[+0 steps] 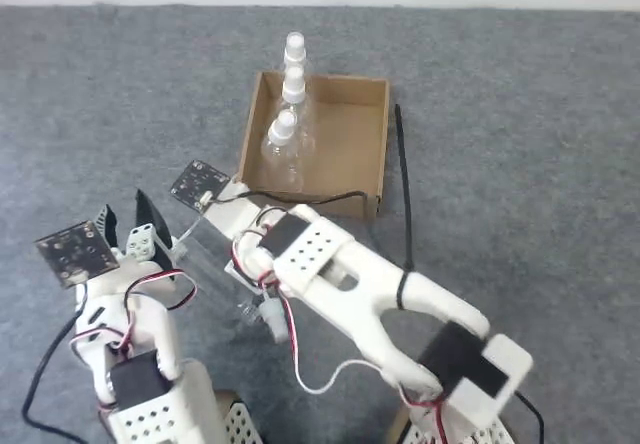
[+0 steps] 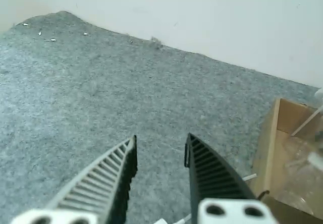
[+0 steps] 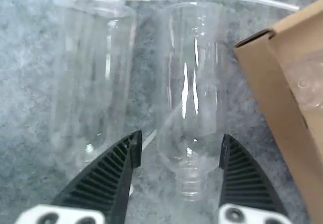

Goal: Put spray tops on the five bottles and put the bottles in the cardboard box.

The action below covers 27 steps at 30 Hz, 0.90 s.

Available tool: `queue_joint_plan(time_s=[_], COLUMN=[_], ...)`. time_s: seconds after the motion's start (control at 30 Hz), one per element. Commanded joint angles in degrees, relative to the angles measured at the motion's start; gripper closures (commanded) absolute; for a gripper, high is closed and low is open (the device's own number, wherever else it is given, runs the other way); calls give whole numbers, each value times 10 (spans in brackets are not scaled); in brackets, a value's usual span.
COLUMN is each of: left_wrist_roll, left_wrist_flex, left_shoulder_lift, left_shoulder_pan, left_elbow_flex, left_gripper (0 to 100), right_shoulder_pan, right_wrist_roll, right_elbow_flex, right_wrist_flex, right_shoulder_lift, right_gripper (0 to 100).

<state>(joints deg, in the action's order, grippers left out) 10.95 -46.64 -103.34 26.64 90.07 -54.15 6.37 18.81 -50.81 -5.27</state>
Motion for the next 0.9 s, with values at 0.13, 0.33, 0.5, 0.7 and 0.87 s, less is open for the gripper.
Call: queue_joint_plan(time_s=[0.13,0.33,0.5,0.7,0.87], left_wrist_roll=[-5,-5,-5,-5,-6], left_wrist_flex=[15,16,16,16,15], left_shoulder_lift=[-11,-11,-11,-11,-11], left_shoulder_pan=[4,4,4,4,4], left_elbow_flex=[-6,-1,-1,0,0], left_gripper=[853,853,855,855,855], right_shoulder_pan=[29,29,29,26,21], right_wrist_roll=[69,75,75,75,76], right_elbow_flex=[-82,-128,-136,-142,-142], right_wrist_flex=[-7,-83,-114,-177,-223], right_shoulder_lift=[-61,-72,-70,-10,65], right_gripper=[803,846,875,877,879])
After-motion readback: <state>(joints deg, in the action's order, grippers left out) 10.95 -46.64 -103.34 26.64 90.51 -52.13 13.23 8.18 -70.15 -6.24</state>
